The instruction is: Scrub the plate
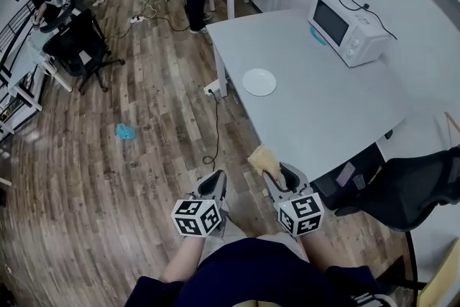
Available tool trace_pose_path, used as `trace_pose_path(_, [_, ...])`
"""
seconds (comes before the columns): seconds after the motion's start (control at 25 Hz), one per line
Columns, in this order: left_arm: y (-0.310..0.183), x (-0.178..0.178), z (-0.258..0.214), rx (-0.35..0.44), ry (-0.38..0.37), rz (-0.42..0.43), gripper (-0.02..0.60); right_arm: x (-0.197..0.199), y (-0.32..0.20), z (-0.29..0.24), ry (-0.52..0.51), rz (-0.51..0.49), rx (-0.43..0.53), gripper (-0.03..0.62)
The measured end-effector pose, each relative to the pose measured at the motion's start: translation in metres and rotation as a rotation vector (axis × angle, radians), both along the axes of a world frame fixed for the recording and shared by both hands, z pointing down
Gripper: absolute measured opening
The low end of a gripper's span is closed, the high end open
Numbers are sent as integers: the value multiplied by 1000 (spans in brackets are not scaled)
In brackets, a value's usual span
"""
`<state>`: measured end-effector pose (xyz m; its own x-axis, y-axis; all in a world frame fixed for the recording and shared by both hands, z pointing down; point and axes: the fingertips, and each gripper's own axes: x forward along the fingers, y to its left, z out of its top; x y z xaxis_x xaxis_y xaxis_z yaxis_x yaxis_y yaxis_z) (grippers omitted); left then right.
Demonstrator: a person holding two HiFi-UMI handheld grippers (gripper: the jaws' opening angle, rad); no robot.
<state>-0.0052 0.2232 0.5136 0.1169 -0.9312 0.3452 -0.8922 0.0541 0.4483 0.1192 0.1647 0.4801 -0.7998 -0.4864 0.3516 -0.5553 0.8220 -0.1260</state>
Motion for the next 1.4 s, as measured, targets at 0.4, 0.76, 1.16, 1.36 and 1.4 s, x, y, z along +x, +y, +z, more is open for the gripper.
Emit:
trace_pose_path(0.4, [-67, -118, -17, 5, -35, 131, 20, -130, -48, -17, -12, 81, 14, 173])
trace_pose_path(0.76, [-110, -180, -14, -16, -39, 231, 18, -194, -80, -18, -4, 152, 21, 173])
trace_pose_path(1.16, [-156, -191, -1, -36, -41, 352, 20, -195, -115, -12, 12, 278, 17, 173])
trace_pose_path(1.36, [-192, -182, 6, -43, -42, 399, 19, -174, -155, -7, 19, 349, 18, 173])
trace_pose_path(1.4, [-202, -181, 7, -45, -42, 402, 20, -170, -166, -7, 20, 361, 21, 173])
